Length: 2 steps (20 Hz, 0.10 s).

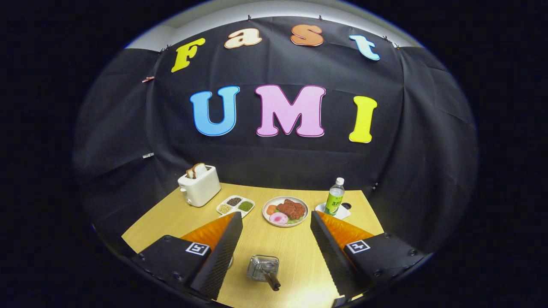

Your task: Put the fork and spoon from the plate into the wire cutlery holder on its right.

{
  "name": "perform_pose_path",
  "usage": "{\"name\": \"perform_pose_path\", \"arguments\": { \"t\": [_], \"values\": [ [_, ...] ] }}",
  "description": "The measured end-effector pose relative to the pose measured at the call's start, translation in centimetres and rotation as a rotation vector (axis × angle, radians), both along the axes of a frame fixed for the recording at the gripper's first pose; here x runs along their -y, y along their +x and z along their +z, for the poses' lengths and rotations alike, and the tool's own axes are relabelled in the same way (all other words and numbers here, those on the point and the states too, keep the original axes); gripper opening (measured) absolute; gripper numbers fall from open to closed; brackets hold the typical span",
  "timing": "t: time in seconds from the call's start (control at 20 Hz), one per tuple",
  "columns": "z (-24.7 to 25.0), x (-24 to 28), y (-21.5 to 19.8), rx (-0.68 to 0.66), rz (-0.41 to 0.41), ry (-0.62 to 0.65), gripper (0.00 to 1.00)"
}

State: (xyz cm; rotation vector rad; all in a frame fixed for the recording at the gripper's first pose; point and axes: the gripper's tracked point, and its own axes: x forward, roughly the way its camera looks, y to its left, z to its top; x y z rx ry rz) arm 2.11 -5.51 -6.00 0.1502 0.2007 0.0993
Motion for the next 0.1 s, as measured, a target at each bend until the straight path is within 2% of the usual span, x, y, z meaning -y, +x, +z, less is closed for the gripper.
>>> {"name": "perform_pose_path", "arguments": {
  "t": [0.1],
  "values": [
    [0.65, -0.03, -0.13, 0.017, 0.000, -0.008, 0.99]
  ]
}}
